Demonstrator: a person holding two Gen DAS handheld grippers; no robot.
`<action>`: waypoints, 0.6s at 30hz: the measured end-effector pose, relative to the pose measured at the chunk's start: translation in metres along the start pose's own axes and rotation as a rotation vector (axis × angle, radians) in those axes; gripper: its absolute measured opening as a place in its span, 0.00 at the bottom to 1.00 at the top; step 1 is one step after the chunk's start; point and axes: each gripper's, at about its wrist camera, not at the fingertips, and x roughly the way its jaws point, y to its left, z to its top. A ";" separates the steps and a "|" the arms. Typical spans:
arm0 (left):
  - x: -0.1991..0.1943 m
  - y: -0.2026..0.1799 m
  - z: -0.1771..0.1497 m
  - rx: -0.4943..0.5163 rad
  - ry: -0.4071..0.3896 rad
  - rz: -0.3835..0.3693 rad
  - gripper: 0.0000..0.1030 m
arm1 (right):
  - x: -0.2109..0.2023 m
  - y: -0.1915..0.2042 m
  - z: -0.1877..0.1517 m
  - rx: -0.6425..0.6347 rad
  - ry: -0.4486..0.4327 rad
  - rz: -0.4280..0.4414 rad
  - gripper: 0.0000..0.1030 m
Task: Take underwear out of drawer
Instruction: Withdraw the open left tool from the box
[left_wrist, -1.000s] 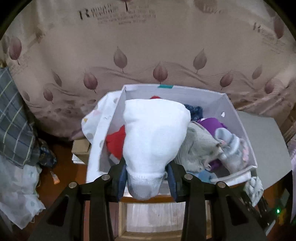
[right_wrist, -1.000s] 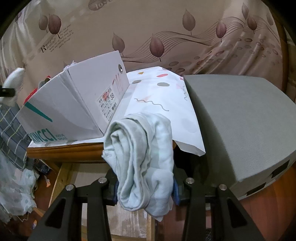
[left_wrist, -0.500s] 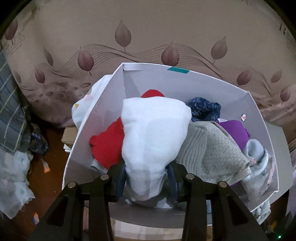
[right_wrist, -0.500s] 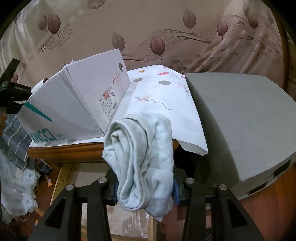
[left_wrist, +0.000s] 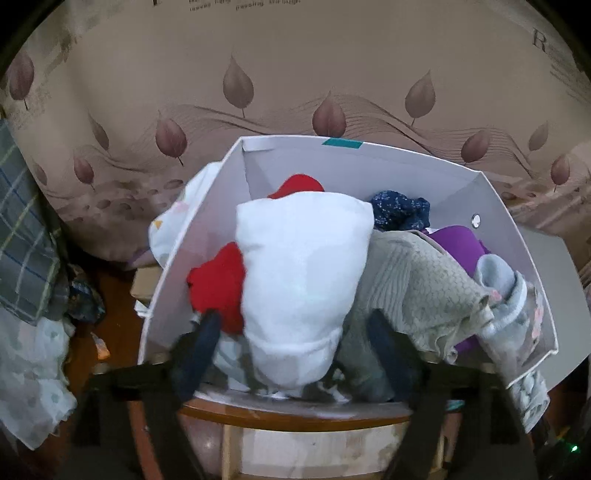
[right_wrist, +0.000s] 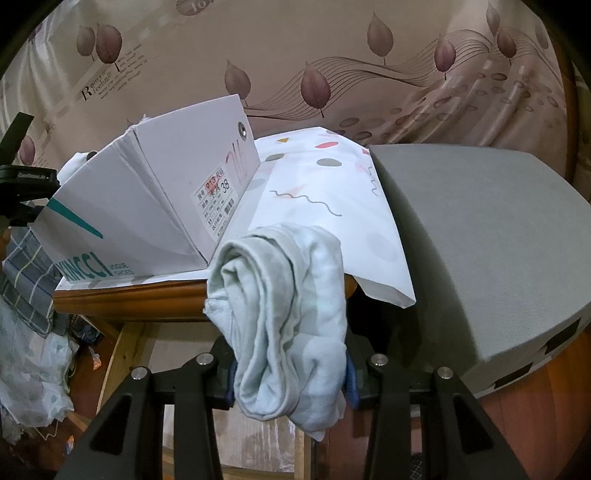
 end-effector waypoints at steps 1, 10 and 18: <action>-0.004 0.000 -0.001 0.012 -0.014 0.005 0.82 | 0.000 0.000 0.000 -0.002 0.000 -0.002 0.41; -0.049 0.006 -0.010 0.043 -0.095 0.006 0.87 | 0.000 0.004 -0.002 -0.025 0.002 -0.001 0.41; -0.104 0.014 -0.057 0.042 -0.289 0.125 0.93 | 0.003 0.010 -0.005 -0.054 0.015 -0.019 0.41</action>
